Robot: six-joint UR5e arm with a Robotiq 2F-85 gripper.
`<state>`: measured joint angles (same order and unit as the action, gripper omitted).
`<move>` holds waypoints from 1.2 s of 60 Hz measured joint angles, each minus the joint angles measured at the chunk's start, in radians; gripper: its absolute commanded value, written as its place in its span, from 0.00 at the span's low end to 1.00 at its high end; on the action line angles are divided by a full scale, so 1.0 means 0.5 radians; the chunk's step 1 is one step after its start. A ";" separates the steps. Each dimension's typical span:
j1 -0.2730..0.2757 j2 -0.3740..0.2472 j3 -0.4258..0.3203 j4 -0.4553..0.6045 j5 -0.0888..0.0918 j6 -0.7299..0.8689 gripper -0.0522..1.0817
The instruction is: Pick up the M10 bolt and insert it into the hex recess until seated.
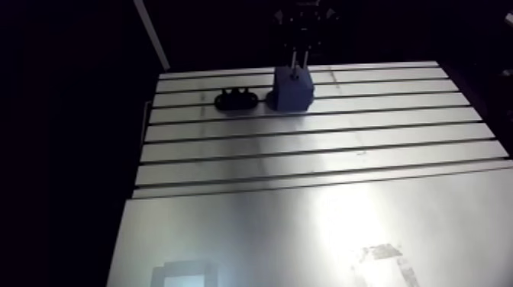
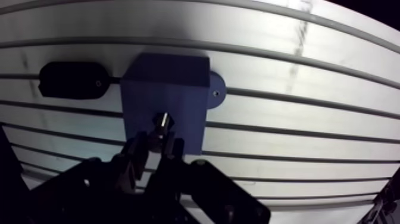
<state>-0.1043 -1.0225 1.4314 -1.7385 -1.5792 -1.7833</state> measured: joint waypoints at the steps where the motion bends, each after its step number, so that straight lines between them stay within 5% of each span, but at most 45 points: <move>1: 0.000 0.000 0.001 -0.002 0.000 0.000 0.71; 20: 0.000 0.000 0.016 -0.020 0.000 -0.001 0.70; 29: 0.000 0.001 0.018 -0.021 0.000 -0.002 0.60; 35: 0.000 0.001 0.019 -0.022 0.000 -0.002 0.47; 37: 0.000 0.001 0.019 -0.022 0.000 -0.002 0.09; 40: -0.002 0.001 0.019 -0.022 0.000 -0.002 0.06; 72: -0.012 -0.014 0.016 -0.032 -0.002 0.001 0.05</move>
<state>-0.1102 -1.0294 1.4396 -1.7547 -1.5801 -1.7830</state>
